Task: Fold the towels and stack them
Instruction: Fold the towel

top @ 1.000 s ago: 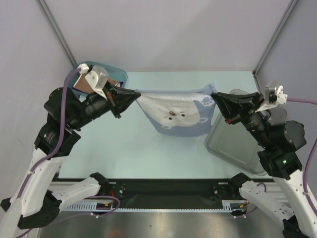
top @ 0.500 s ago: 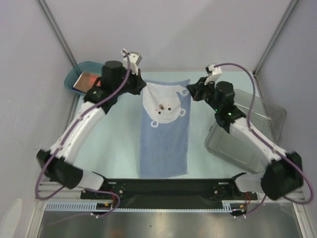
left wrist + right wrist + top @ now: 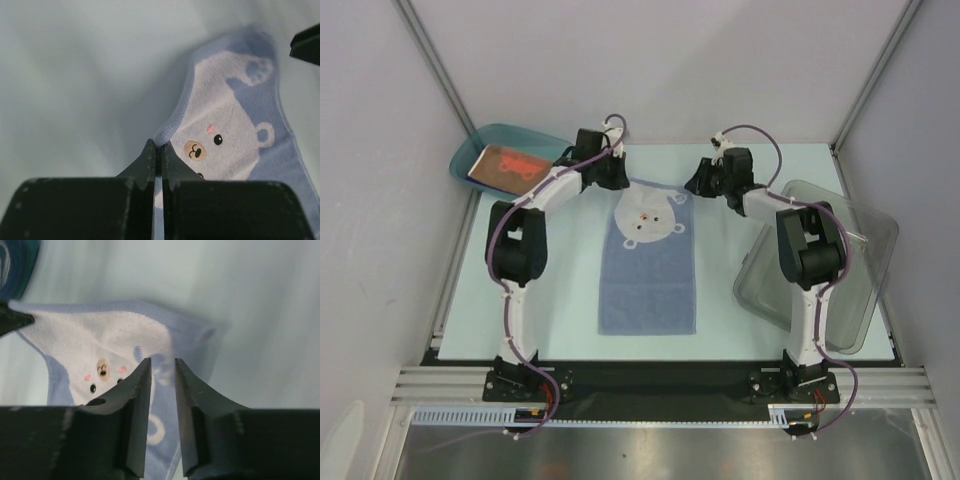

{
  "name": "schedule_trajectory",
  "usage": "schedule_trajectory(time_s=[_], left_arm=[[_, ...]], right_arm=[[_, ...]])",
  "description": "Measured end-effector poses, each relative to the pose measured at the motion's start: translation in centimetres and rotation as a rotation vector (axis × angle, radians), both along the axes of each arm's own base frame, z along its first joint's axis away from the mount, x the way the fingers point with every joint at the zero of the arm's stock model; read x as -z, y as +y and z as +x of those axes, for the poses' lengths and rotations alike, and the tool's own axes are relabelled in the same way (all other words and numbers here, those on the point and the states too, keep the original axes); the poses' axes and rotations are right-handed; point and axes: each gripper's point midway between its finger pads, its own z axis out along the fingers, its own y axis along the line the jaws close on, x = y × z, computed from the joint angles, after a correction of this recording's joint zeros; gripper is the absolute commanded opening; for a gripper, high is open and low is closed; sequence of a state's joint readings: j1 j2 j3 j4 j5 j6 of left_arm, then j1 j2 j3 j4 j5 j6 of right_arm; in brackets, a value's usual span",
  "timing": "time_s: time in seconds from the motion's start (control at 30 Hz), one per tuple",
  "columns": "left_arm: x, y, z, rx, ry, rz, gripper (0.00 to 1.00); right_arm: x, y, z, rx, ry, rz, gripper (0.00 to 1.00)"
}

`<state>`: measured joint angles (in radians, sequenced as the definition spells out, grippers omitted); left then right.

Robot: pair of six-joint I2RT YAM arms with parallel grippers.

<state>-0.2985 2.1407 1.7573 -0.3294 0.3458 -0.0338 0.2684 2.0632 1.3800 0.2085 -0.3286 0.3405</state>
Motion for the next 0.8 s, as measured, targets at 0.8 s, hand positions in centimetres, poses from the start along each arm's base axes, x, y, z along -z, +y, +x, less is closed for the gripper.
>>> schedule_trajectory(time_s=[0.8], left_arm=[[5.3,-0.8,1.8,0.065,0.041,0.014,0.0]], right_arm=[[6.1,-0.7,6.5,0.05,0.197,-0.124,0.39]])
